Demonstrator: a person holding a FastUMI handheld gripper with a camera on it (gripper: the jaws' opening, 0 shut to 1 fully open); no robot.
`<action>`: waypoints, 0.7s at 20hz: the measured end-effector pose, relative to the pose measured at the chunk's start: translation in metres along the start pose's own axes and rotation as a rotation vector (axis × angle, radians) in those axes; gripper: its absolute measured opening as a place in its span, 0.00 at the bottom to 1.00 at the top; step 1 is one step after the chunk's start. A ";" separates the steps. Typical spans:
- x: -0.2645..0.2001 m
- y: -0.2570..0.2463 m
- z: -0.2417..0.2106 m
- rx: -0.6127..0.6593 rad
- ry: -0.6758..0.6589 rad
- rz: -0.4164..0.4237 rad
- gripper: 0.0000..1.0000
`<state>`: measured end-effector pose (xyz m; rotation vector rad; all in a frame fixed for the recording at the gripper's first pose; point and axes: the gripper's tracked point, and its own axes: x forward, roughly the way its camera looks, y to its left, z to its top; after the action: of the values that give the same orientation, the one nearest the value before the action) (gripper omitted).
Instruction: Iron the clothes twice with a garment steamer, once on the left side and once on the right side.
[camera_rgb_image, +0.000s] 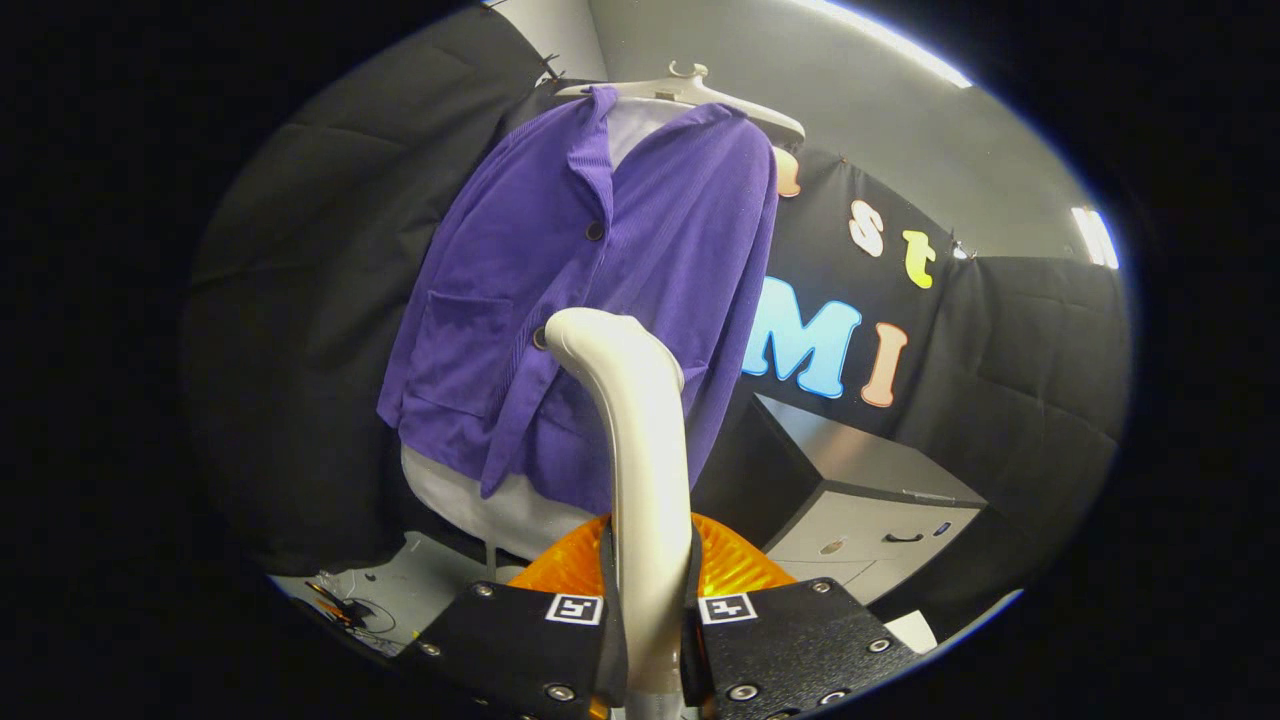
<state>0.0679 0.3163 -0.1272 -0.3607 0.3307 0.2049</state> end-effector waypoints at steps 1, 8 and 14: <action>-0.002 -0.001 0.015 0.014 -0.020 0.000 0.20; -0.019 0.020 0.163 0.030 -0.285 0.039 0.20; 0.004 0.053 0.255 -0.011 -0.415 0.031 0.20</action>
<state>0.1298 0.4613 0.0799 -0.3150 -0.0744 0.3056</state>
